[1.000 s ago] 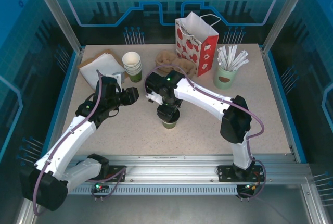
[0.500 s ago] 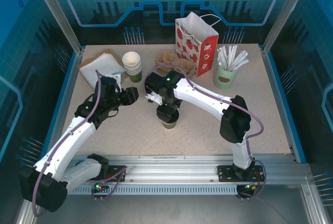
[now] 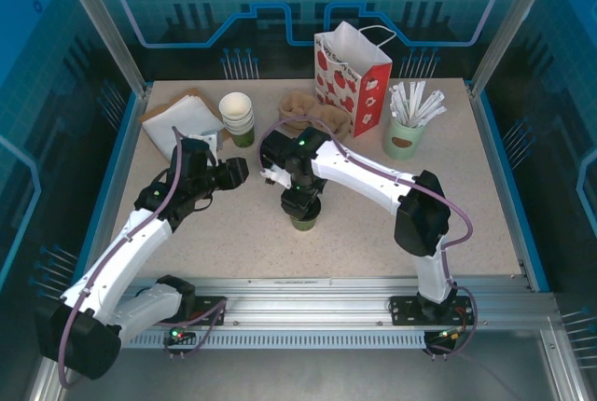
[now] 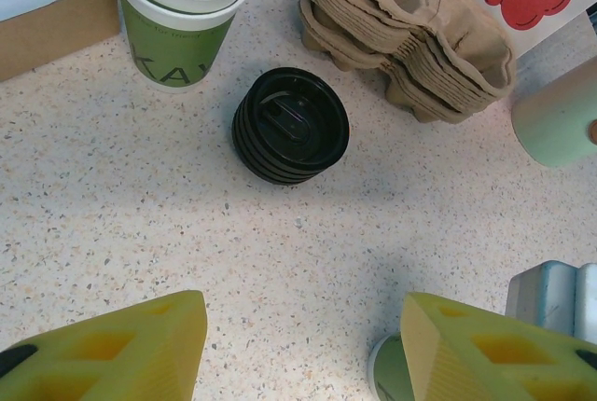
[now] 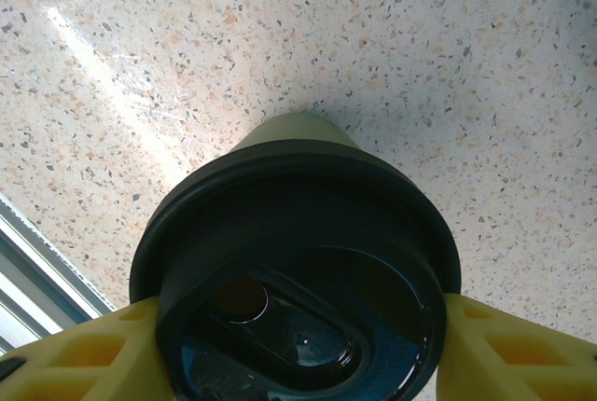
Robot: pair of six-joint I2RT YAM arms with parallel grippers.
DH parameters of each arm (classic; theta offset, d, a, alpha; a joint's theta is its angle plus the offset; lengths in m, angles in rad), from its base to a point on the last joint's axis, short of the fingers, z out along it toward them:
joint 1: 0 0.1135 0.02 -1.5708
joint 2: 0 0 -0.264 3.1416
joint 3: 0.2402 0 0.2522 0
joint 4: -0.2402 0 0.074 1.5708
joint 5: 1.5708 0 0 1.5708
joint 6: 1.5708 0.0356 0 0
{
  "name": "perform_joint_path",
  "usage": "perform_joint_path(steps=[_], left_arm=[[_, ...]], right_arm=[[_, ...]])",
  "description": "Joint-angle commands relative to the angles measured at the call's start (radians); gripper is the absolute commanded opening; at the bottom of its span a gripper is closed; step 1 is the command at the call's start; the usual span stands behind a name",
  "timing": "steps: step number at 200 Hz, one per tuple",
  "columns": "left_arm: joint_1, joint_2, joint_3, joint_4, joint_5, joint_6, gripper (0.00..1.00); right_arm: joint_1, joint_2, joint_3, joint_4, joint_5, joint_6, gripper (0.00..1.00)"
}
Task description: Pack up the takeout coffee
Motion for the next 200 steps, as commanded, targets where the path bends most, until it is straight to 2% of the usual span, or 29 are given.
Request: perform_joint_path(steps=[1, 103, 139, 173, 200], left_arm=[[0.006, -0.017, -0.015, -0.012, -0.011, 0.012, 0.59], [0.005, -0.065, -0.112, -0.011, 0.003, -0.041, 0.59], [0.001, -0.084, -0.144, -0.007, 0.012, -0.061, 0.59], [-0.004, -0.094, -0.146, -0.014, 0.013, -0.061, 0.59], [-0.005, -0.103, -0.146, -0.016, 0.011, -0.060, 0.59]], right_arm=[[0.002, 0.044, -0.062, -0.018, -0.004, -0.004, 0.51], [0.010, 0.127, -0.141, 0.018, -0.001, 0.013, 0.47], [0.017, 0.158, -0.121, -0.003, 0.019, -0.001, 0.47], [0.015, 0.115, -0.065, -0.014, 0.027, -0.003, 0.50], [0.015, 0.080, -0.016, -0.016, 0.017, -0.008, 0.56]])
